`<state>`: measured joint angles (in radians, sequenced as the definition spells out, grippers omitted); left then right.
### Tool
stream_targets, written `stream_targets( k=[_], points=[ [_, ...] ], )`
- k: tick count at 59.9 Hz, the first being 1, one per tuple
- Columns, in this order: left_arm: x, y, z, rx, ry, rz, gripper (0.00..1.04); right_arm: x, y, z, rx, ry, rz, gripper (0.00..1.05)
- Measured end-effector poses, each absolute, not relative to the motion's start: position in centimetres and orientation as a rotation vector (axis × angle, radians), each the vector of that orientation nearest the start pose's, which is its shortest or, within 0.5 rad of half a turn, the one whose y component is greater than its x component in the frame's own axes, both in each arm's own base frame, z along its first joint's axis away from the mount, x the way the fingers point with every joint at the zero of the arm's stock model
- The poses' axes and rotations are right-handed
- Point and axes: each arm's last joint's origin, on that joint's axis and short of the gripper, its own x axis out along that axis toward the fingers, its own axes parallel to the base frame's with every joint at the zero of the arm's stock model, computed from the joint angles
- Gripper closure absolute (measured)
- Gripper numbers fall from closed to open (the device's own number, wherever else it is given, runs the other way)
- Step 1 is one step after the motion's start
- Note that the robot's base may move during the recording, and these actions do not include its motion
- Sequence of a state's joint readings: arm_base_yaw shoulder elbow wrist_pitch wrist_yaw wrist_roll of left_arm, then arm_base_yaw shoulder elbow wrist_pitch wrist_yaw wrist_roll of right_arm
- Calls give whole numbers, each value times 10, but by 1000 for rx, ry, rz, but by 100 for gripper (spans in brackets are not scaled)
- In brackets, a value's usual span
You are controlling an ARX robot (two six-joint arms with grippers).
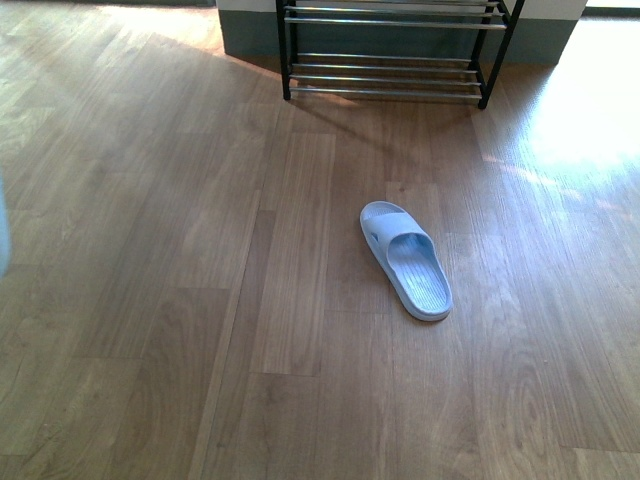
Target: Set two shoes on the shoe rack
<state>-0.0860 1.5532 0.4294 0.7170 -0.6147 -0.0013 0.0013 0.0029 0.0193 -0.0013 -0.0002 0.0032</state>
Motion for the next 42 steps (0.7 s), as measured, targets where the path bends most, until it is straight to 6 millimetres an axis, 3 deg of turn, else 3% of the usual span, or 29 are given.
stream_targets(
  k=[7, 42],
  points=[
    [248, -6, 154, 159, 319, 520, 103, 97, 0, 170, 3, -15, 2, 9],
    [246, -7, 152, 180, 331, 507, 103, 97, 0, 170, 3, -15, -1, 9]
  ],
)
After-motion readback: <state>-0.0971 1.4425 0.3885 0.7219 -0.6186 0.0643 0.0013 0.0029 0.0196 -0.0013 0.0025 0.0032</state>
